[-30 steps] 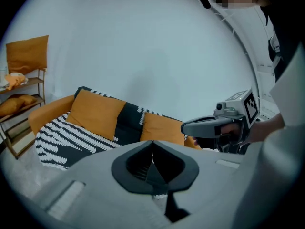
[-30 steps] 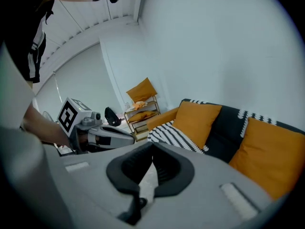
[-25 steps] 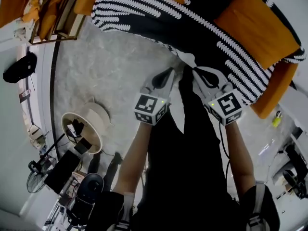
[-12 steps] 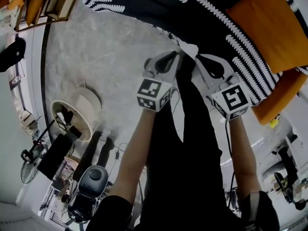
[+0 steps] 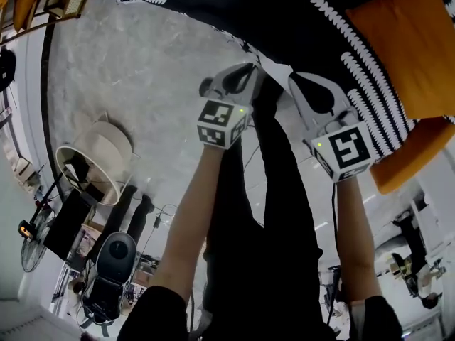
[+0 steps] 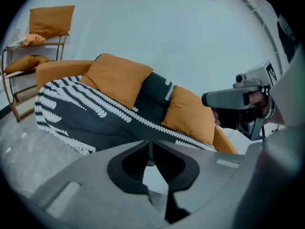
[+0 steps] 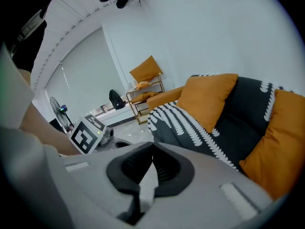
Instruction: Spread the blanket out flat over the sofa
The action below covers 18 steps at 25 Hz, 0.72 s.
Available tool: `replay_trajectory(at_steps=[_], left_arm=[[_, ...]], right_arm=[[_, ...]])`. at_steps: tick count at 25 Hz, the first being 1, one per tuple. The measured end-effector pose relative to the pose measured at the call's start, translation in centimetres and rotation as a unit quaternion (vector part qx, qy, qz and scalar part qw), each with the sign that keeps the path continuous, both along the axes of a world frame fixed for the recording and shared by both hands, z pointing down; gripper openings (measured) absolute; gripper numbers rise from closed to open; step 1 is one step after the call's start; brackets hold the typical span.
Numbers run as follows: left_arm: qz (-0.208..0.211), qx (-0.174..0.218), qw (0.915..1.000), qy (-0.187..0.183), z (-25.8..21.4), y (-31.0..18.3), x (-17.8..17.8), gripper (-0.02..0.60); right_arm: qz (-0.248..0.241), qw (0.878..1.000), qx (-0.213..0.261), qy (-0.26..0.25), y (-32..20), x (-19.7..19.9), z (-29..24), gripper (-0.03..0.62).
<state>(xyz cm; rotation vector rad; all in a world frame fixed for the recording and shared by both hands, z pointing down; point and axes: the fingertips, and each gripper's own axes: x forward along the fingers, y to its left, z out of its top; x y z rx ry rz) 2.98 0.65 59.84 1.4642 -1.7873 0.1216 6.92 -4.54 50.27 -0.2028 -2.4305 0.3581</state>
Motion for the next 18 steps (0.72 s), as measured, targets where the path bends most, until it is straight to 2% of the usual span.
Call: replay_trajectory(at_steps=[5,7,10,18], left_arm=[[0.014,-0.025,0.9996,0.008,5.4,-0.4,-0.2,0.024],[0.019,-0.037,0.999,0.015,7.1,-0.5,0.0,0.066],[0.017,-0.05,0.9982,0.03,9.2,-0.3,0.2,0.074],[-0.003,-0.051,0.9976,0.047,13.5,-0.3,0.0,0.158]], right_arm=[[0.002,1.0,-0.01,0.005,-0.6,-0.8,3.1,0.003],[0.0,1.0,-0.011,0.007,-0.8,-0.9,4.0,0.003],[-0.007,1.0,-0.01,0.017,-0.7,-0.9,4.8,0.003],[-0.013,0.999,-0.015,0.026,0.6,-1.3,6.8,0.003]])
